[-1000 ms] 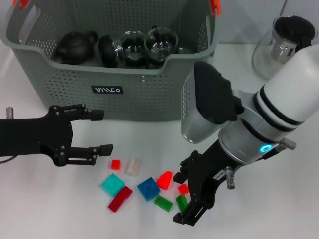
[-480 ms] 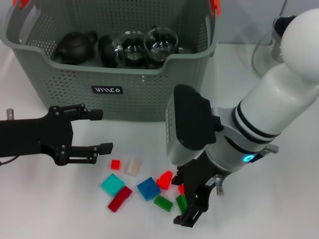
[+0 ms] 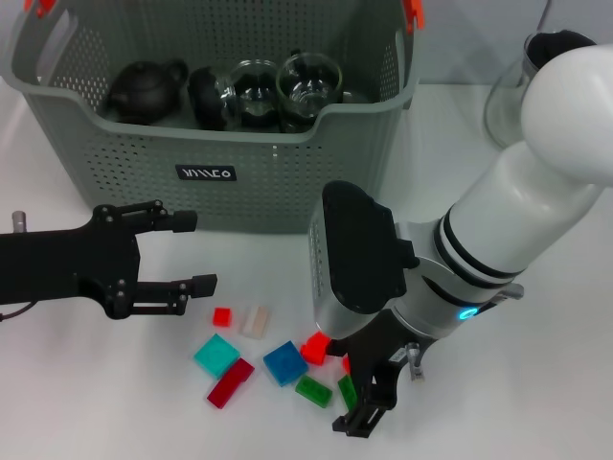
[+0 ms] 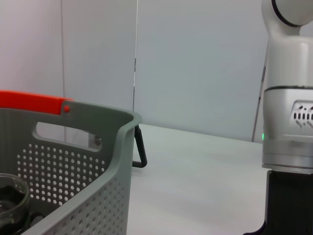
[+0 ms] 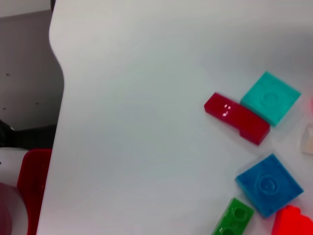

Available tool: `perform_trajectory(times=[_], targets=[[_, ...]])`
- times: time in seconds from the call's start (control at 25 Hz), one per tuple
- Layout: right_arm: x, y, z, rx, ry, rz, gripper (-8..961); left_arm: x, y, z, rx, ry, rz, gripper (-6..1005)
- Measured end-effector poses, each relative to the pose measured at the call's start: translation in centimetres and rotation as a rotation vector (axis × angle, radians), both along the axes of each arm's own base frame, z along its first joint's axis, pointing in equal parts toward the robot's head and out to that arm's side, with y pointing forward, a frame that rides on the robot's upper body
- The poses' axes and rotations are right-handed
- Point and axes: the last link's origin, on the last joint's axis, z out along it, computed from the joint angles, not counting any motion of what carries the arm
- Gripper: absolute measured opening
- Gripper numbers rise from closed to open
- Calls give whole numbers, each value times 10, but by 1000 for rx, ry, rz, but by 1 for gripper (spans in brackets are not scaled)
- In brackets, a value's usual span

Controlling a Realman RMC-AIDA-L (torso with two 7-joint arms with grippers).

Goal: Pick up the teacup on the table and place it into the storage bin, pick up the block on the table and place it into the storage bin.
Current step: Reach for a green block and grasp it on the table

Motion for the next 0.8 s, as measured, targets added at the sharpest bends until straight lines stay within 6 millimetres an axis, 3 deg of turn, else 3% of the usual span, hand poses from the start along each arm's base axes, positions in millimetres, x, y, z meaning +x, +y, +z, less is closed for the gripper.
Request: perform_trajectory(times=[0.8], targets=[[5, -1, -5, -7, -9, 19, 947, -1, 0, -1, 4, -7, 6, 830]])
